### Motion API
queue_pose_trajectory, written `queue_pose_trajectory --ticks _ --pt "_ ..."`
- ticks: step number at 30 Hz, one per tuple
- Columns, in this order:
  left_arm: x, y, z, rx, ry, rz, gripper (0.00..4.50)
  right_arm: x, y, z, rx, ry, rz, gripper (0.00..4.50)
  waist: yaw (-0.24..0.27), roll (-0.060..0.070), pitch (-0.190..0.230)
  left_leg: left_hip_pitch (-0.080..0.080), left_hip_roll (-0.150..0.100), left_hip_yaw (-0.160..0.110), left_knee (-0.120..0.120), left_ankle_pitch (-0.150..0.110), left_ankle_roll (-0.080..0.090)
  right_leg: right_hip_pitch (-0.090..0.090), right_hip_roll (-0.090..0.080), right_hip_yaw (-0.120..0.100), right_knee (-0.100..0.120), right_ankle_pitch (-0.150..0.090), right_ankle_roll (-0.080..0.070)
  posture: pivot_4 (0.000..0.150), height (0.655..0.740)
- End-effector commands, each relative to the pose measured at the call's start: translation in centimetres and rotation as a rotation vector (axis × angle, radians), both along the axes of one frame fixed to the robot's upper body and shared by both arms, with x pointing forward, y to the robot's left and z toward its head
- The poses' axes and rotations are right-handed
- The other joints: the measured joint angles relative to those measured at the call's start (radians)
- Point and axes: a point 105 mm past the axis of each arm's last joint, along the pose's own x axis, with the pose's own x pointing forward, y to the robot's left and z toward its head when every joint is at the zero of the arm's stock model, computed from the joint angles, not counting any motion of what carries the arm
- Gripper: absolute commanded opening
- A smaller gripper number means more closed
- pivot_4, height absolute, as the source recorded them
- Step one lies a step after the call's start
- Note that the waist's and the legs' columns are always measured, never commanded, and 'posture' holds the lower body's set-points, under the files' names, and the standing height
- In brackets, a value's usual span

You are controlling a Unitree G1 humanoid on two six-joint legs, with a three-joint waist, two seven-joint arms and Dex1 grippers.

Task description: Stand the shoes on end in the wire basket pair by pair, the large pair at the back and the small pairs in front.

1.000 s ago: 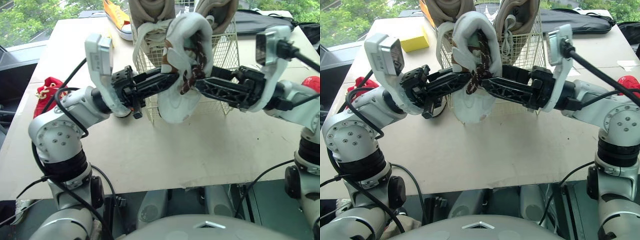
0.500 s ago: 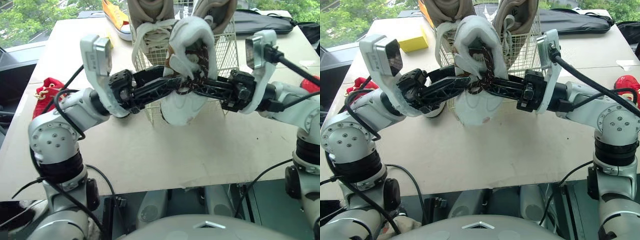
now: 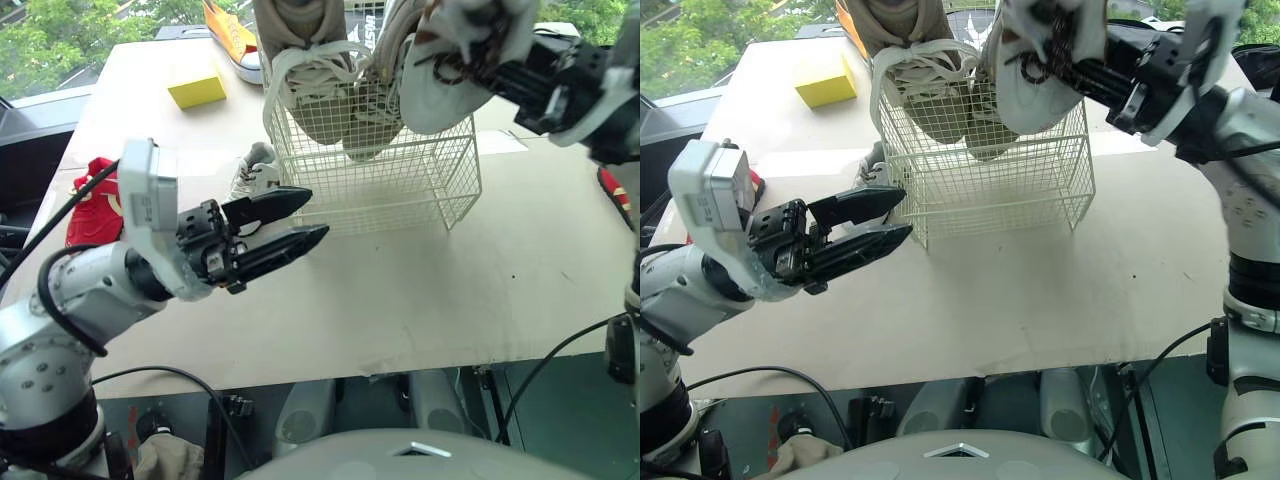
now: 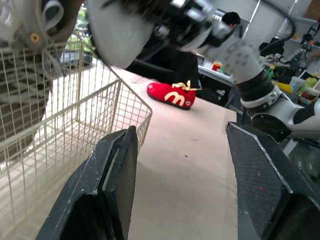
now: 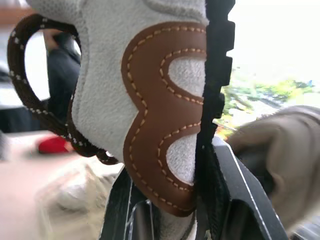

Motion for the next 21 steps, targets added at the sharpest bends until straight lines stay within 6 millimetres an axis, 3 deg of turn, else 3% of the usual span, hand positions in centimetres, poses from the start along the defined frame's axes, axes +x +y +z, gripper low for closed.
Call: queue_pose_trajectory --ticks 1,7,15,21 --pt "-0.5 0.1 0.8 0.005 -0.067 0.035 3.11 1.6 0.1 0.5 -0.07 -0.172 -0.042 0.39 -0.001 0.0 0.0 0.0 0.0 0.0 0.0 0.0 0.0 0.0 0.0 0.0 0.0 0.0 0.0 0.15 0.74" --pt "-0.7 -0.3 0.7 0.017 -0.079 0.046 3.11 3.6 0.4 -1.6 -0.181 -0.215 -0.004 0.37 0.0 0.0 0.0 0.0 0.0 0.001 -0.008 0.0 0.0 -0.002 0.0 0.001 -0.006 0.0 0.0 0.15 0.74" --pt "-0.3 0.1 0.5 0.022 -0.085 0.064 3.11 5.0 0.1 -5.4 -0.321 -0.035 0.139 0.37 -0.013 0.0 0.0 0.0 0.001 0.0 -0.012 0.0 0.0 -0.002 0.001 0.001 -0.012 0.0 0.0 0.15 0.74" --pt "0.1 0.2 0.4 0.019 -0.09 0.063 3.11 5.9 -1.3 -5.7 -0.371 0.046 0.157 0.37 -0.019 0.0 0.0 0.001 0.001 0.0 -0.012 0.0 -0.001 0.0 0.002 0.001 -0.012 0.001 -0.002 0.15 0.74"
